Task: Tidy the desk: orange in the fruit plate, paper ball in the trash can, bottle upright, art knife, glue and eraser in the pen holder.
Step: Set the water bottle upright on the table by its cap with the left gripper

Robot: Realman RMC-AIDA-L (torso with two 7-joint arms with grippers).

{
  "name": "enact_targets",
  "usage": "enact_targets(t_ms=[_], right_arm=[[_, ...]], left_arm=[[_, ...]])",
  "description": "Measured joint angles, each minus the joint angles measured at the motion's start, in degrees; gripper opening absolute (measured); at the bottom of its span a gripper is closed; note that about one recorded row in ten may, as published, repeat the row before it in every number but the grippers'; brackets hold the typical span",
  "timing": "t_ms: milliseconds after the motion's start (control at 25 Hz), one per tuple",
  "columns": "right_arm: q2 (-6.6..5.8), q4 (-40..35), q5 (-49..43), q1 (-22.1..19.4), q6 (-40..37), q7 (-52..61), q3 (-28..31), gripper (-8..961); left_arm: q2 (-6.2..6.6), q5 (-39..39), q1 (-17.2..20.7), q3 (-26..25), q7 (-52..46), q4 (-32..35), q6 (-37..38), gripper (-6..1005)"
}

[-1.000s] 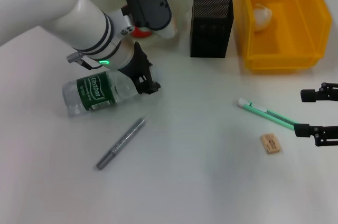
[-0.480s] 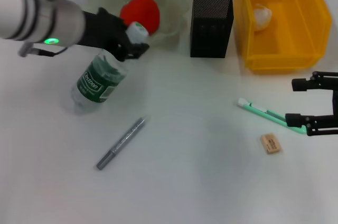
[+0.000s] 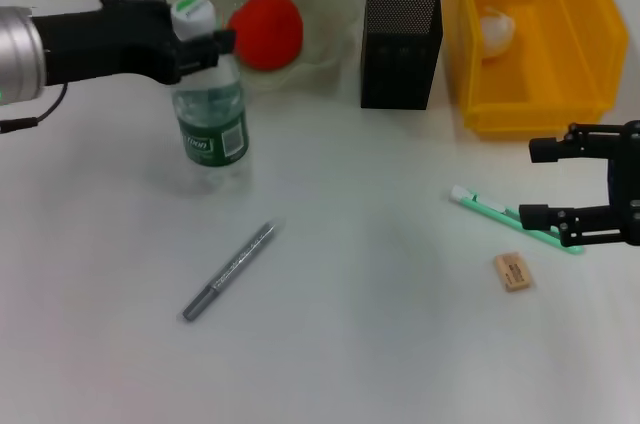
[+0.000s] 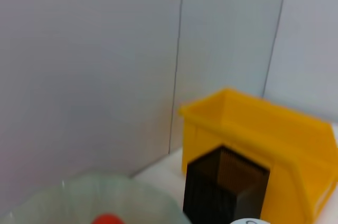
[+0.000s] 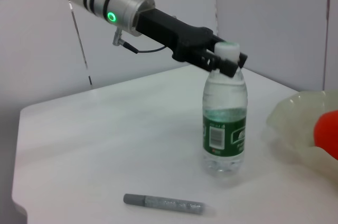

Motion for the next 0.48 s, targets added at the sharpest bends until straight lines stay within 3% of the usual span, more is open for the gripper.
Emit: enact_targets(t_ms=[200, 480], right_arm=[[-0.03, 1.4, 0.6, 0.5, 0.0, 0.0, 0.0, 783], [-0.03, 2.2, 0.8, 0.6, -0.4, -0.8, 0.0, 783]], left_arm=[[-0.15, -12.2, 3.5, -0.5, 8.9, -4.1, -2.5, 448], [-0.15, -21.9, 1.3, -3.7, 22.3, -16.9, -4.7, 448]])
